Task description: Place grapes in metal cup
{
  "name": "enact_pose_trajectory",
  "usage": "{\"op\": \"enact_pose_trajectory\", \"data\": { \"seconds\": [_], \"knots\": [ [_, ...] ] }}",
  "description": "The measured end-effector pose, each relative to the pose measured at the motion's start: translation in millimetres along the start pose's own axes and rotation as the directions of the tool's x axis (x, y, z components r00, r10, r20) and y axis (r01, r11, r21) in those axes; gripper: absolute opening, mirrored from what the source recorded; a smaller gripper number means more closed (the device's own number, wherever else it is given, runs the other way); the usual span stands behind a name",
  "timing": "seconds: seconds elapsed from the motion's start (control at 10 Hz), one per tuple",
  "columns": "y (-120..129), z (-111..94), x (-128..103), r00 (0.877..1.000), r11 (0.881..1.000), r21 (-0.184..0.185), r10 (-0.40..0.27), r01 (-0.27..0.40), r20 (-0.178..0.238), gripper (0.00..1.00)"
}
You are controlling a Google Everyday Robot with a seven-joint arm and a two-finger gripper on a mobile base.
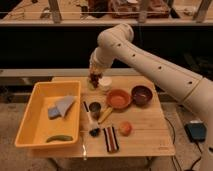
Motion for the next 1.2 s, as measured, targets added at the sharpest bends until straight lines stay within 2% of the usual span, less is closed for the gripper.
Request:
{"op": "enact_pose_trajectory", "data": {
  "seconds": [0.3,0.6,0.8,1.2],
  "knots": [
    [-8,-4,-32,0.997,0.998,0.018,-0.056,0.055,0.050,0.01],
    [-10,6,-57,0.992,0.996,0.002,-0.089,0.089,0.086,0.01],
    [-7,14,-67,0.990,0.996,-0.002,-0.091,0.091,0.108,0.01],
    [5,32,-88,0.985,0.997,0.016,-0.076,0.074,0.156,0.01]
  ]
}}
